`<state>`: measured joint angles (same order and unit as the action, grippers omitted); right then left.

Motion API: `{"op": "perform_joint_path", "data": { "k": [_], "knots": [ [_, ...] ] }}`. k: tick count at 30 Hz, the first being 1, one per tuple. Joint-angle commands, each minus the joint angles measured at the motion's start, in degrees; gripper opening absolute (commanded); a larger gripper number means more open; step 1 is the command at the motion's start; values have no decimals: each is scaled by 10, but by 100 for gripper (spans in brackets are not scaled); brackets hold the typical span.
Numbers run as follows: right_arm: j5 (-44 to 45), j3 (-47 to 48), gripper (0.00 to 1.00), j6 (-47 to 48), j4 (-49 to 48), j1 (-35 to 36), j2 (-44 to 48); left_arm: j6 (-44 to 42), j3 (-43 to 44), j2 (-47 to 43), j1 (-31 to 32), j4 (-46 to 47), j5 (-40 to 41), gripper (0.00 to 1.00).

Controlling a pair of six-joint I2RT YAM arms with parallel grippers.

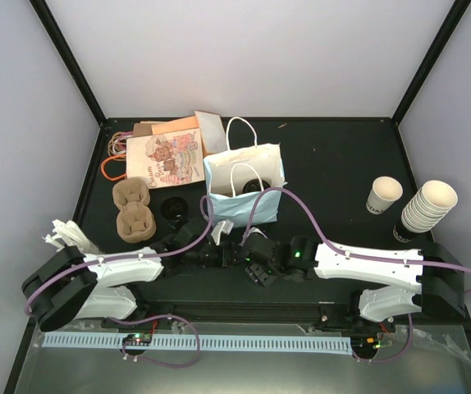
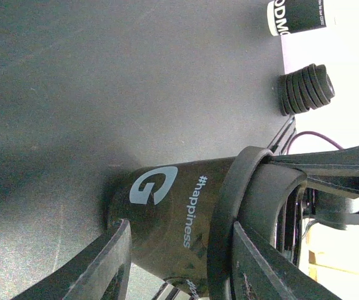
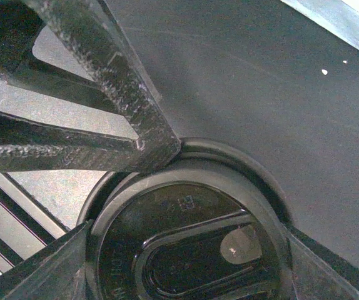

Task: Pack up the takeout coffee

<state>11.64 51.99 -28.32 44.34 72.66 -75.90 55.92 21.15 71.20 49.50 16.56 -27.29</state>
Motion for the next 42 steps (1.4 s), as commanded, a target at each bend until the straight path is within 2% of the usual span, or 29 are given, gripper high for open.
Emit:
{"op": "perform_joint_path", "data": {
  "k": [1, 6, 10, 17, 23, 32, 42],
  "knots": [
    [-91, -39, 75, 9, 0, 19, -46, 1, 13, -24, -1, 46, 13, 46],
    [-72, -36, 72, -2, 8, 18, -66, -8, 3, -88, -2, 3, 43, 46],
    [-77, -35, 72, 2, 2, 19, -64, -15, 3, -107, -3, -17, 43, 46],
    [-93, -34, 73, 23, -9, 18, -50, -20, 17, -70, -20, -14, 15, 46],
    [-102, -35, 73, 31, -19, 18, -45, -30, 23, -38, -43, -13, -22, 42],
    [-111, -33, 73, 37, -21, 19, -54, -43, 12, -15, -59, -11, -36, 35],
    [-106, -20, 73, 42, -12, 24, -71, -57, -8, 7, -68, 0, -74, 31]
  ]
}}
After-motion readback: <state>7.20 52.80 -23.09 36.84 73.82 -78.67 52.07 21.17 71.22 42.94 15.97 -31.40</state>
